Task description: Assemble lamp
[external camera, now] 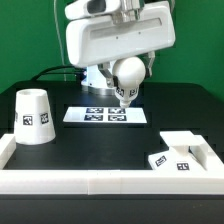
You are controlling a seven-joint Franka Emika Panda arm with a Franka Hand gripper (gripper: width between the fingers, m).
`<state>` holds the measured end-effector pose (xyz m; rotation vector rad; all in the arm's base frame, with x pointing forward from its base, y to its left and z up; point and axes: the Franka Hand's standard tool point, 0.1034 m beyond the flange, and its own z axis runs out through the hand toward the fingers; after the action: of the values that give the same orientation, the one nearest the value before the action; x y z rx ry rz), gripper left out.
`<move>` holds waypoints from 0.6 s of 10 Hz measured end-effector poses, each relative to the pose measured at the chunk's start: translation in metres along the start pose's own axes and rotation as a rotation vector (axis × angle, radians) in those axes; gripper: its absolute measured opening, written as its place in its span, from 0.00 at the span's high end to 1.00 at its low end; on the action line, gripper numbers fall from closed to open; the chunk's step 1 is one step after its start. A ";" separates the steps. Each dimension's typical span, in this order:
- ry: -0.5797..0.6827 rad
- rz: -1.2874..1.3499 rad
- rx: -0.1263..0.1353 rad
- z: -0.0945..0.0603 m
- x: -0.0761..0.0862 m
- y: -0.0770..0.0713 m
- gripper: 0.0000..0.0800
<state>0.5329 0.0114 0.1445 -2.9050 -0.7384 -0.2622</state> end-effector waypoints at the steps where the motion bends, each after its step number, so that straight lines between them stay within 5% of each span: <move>1: 0.051 -0.008 -0.030 0.002 -0.006 0.006 0.28; 4: 0.059 -0.006 -0.041 0.003 -0.010 0.009 0.28; 6: 0.069 -0.013 -0.026 -0.004 0.007 0.006 0.28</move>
Offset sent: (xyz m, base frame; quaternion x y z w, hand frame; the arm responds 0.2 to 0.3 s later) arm 0.0000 0.0000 0.0000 0.0000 0.0000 0.0000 1.0000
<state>0.5413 0.0083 0.1495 -2.9002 -0.7486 -0.3738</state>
